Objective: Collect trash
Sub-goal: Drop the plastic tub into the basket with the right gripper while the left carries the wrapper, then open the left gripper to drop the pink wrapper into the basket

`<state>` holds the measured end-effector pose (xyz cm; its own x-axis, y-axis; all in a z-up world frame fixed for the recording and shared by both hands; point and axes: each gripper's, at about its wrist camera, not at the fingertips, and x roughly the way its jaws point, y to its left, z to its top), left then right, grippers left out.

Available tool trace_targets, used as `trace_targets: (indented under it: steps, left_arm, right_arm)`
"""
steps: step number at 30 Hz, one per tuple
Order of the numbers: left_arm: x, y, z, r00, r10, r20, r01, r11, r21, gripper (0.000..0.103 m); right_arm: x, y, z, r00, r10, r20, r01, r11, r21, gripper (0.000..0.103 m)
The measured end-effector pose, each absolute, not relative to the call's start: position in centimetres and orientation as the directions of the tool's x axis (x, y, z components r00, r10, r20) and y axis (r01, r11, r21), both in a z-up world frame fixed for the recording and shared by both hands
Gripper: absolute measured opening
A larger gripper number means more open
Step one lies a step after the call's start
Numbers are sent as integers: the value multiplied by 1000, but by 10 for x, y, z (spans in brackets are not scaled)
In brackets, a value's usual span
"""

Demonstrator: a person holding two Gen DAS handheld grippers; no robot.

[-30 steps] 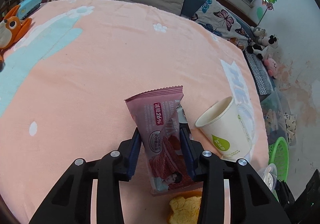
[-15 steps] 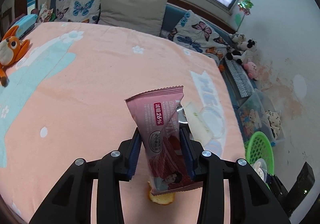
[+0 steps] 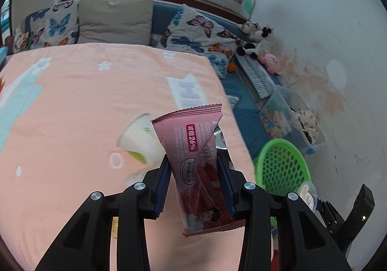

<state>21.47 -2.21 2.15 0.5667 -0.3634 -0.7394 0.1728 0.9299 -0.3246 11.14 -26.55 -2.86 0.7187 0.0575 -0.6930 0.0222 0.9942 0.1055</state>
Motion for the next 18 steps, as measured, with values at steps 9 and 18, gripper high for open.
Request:
trace_targets:
  steps: [9, 18]
  left_arm:
    - [213, -105, 29, 529, -410, -743, 321, 907, -273, 38]
    - [215, -168, 21, 478, -450, -754, 421, 871, -253, 38]
  right_arm:
    - [103, -327, -43, 695, -22, -719, 148, 983, 112, 67]
    - [98, -355, -54, 682, -54, -729, 214, 968, 129, 76]
